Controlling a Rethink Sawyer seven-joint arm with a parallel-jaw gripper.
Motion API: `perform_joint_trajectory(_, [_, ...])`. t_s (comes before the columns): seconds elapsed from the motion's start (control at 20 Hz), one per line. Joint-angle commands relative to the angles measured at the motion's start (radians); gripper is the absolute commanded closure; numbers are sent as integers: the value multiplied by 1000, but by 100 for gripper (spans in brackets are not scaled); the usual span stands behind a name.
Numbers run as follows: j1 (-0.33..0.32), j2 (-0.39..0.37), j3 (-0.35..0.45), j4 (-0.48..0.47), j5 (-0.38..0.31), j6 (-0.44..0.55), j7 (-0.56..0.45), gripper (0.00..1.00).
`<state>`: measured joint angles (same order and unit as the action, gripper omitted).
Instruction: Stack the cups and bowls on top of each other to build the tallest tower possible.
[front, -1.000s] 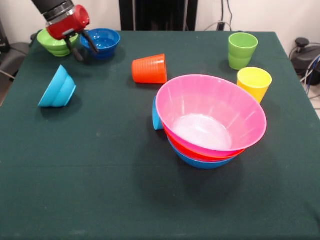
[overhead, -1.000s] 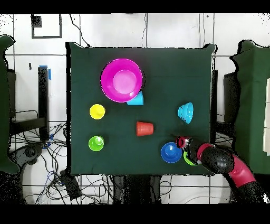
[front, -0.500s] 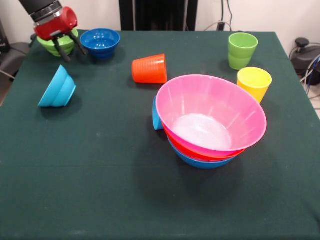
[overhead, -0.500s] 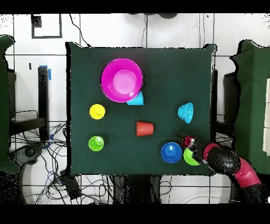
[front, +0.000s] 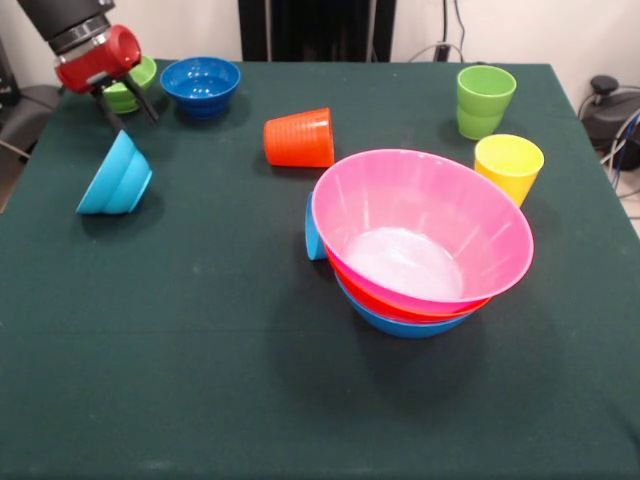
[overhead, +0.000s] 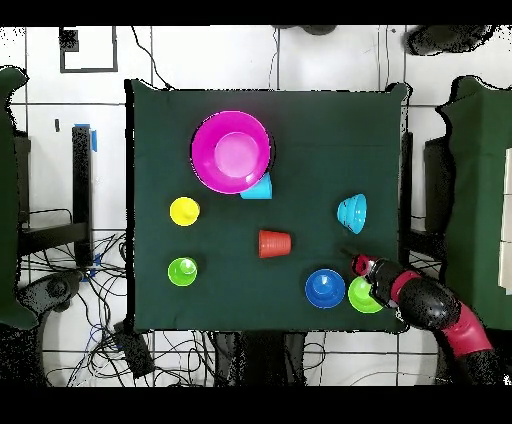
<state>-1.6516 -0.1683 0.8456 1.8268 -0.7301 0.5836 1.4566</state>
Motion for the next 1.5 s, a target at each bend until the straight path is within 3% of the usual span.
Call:
perform_joint_trajectory(0.05, [11, 136, 43, -160, -67, 125, -499, 0])
perform_joint_trajectory(0.4, [-1, 168, 36, -179, -36, 118, -528, 0])
perform_joint_trajectory(0.65, [52, 87, -14, -171, 4, 170, -428, 0])
perform_joint_trajectory(1.15, [45, 45, -13, -141, 22, 207, -387, 0])
perform_joint_trajectory(1.5, [57, 32, 10, -166, 8, 237, -443, 0])
